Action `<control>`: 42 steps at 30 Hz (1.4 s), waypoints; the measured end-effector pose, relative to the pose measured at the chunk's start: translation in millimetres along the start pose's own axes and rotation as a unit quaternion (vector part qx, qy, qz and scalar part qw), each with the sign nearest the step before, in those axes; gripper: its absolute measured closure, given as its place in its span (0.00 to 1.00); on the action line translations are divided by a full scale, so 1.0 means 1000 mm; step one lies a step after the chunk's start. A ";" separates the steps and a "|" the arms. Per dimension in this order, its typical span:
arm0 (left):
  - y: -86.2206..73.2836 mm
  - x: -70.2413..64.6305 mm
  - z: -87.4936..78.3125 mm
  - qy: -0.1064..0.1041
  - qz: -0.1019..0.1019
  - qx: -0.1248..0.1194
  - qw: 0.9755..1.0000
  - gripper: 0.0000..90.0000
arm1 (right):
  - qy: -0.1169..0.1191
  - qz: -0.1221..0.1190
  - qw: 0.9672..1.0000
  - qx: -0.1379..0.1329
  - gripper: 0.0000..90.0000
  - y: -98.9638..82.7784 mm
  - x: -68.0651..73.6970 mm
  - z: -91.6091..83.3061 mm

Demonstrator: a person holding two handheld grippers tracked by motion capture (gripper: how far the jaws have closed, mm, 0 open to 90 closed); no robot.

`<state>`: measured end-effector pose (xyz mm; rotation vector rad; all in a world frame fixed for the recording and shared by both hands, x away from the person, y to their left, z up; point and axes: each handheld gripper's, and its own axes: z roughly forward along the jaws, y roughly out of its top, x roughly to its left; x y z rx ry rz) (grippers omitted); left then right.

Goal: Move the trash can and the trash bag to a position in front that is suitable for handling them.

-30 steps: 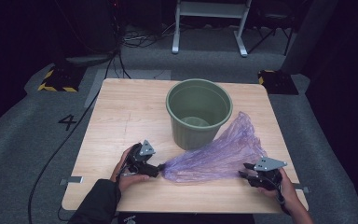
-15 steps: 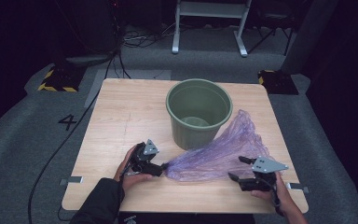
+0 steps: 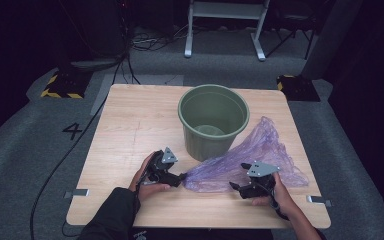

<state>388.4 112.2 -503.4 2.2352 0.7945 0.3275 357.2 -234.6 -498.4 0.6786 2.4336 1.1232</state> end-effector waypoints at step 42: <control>-0.044 0.010 -0.069 0.033 -0.007 0.007 0.999 0.18 | -0.019 0.072 0.997 -0.023 0.43 -0.026 -0.043 -0.021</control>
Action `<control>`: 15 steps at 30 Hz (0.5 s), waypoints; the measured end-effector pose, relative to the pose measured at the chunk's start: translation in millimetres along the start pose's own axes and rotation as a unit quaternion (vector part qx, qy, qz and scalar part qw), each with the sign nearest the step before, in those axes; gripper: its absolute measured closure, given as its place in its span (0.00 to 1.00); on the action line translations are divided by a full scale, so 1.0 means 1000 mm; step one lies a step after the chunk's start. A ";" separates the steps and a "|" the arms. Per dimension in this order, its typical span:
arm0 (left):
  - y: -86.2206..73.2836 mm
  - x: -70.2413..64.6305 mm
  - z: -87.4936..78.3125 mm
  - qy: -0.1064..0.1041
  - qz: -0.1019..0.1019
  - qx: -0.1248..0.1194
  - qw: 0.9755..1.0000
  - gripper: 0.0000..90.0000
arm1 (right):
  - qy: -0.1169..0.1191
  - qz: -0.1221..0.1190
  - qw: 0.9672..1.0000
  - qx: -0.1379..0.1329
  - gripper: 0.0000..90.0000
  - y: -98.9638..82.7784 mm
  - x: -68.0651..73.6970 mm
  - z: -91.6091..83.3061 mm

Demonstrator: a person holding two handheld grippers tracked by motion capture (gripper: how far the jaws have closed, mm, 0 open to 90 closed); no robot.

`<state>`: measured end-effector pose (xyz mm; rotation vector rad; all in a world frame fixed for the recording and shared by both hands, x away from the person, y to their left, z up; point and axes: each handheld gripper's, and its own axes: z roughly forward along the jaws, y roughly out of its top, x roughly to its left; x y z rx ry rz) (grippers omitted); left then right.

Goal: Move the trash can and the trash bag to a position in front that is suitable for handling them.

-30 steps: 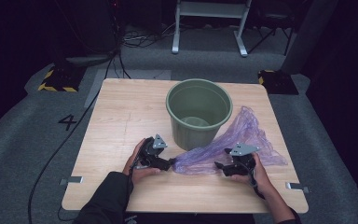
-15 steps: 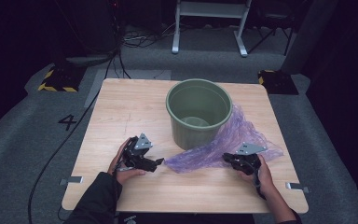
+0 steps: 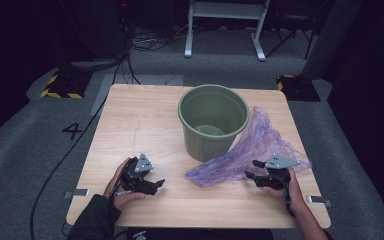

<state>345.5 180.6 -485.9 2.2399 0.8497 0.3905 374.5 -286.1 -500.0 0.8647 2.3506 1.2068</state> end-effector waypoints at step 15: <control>-0.012 0.002 0.010 -0.022 -0.005 0.012 1.000 0.17 | -0.022 -0.055 0.998 0.006 0.23 0.028 0.012 0.025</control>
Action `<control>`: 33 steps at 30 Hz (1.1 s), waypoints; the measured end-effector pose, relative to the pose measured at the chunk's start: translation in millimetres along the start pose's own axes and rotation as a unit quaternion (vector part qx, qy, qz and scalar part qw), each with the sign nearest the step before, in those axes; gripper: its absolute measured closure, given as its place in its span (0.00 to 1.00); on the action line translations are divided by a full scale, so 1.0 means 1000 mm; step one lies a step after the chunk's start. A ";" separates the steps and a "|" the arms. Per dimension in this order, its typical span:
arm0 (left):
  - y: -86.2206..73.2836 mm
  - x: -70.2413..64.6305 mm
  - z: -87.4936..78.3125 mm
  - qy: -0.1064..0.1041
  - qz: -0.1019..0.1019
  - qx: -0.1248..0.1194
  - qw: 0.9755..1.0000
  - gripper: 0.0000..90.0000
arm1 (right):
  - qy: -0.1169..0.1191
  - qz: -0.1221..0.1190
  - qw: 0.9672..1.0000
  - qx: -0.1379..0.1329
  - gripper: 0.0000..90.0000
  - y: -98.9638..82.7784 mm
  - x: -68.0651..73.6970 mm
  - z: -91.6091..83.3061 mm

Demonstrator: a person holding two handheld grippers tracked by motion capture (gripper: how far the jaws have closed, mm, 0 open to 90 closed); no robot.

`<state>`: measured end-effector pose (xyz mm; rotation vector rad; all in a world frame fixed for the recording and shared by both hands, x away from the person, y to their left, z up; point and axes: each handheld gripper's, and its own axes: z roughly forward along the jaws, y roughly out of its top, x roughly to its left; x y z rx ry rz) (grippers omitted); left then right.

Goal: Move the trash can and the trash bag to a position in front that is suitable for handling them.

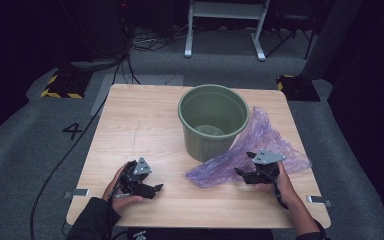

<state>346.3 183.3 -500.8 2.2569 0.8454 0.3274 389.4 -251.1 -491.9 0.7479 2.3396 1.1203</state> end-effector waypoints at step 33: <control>0.006 0.000 0.011 -0.004 0.004 -0.012 1.000 0.12 | 0.011 0.074 0.997 0.021 0.99 -0.010 -0.023 0.005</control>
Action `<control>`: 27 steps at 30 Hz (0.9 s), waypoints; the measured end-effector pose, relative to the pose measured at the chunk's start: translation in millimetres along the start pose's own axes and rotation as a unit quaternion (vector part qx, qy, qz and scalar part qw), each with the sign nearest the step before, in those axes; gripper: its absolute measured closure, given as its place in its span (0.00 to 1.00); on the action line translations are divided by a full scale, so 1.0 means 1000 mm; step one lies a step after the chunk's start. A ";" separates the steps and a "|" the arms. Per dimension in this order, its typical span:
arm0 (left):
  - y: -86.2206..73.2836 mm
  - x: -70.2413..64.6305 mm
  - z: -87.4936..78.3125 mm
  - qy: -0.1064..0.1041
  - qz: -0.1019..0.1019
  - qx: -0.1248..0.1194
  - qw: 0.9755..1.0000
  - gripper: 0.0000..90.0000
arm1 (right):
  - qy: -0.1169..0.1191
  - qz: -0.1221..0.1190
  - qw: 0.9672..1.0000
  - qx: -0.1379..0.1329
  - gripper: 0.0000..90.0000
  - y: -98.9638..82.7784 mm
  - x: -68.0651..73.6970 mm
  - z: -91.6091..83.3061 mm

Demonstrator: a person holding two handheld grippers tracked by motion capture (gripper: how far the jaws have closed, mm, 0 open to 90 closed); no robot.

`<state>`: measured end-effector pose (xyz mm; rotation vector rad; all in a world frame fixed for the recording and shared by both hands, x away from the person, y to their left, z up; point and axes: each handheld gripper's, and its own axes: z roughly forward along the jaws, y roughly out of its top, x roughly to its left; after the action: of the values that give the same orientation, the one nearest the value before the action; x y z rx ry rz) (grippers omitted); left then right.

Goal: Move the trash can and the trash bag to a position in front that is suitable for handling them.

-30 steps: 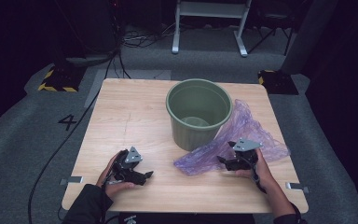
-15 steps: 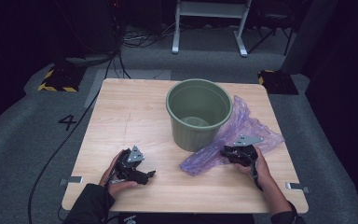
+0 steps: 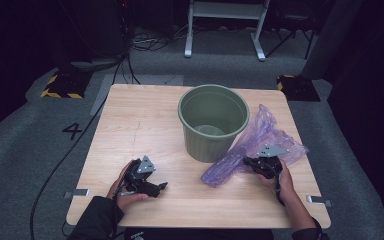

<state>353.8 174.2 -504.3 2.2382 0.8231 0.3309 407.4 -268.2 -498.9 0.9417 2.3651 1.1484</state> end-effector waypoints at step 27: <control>0.000 0.000 0.000 0.001 0.000 -0.001 1.000 0.12 | -0.027 0.021 0.996 -0.084 0.99 0.009 -0.010 -0.046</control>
<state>354.0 174.1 -504.4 2.2368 0.8242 0.3333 393.0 -296.5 -463.2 0.9556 2.1770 1.2973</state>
